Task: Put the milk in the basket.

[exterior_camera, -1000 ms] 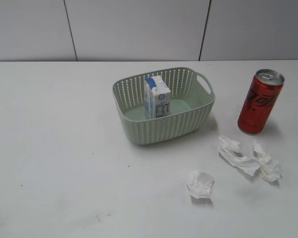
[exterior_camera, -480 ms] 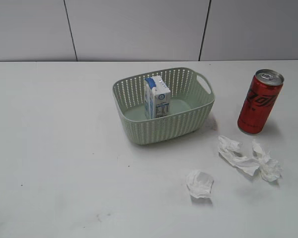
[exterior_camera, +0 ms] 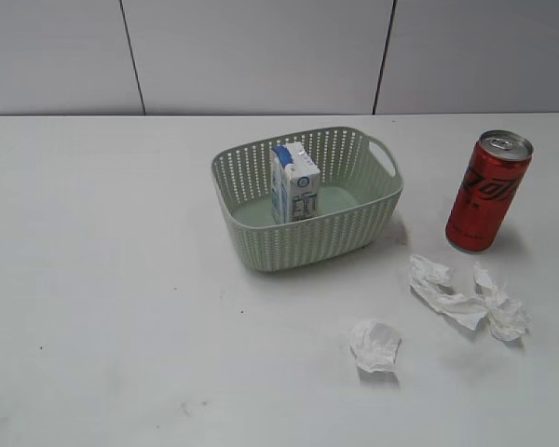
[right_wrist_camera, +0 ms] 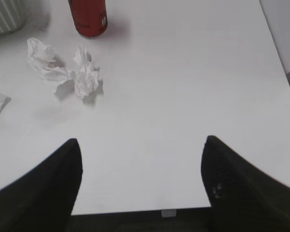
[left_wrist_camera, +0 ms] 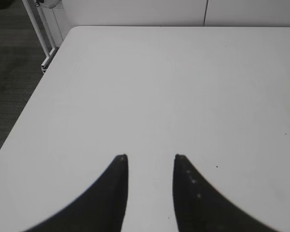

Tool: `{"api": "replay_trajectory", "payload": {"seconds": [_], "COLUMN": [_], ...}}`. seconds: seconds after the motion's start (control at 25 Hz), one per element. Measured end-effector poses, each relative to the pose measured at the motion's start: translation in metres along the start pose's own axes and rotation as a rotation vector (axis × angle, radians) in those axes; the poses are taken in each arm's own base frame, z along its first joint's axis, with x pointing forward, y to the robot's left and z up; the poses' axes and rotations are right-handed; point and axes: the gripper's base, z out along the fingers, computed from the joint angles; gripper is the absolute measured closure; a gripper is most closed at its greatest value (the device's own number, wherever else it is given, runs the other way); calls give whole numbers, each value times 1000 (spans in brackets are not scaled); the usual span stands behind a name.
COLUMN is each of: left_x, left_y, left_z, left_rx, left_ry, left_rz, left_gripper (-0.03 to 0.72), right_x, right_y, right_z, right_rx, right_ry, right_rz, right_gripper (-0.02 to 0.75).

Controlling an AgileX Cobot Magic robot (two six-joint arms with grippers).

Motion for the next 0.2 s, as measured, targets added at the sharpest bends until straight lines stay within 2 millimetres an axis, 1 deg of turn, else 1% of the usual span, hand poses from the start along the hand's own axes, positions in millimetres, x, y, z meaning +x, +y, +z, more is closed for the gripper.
{"api": "replay_trajectory", "payload": {"seconds": [0.2], "left_x": [0], "left_y": [0], "left_z": [0], "left_rx": [0], "left_ry": [0], "left_rz": [0], "left_gripper": [453], "right_x": [10], "right_y": [0], "right_z": [-16], "right_rx": [7], "right_ry": [-119], "right_rz": [6], "right_gripper": [144]}}
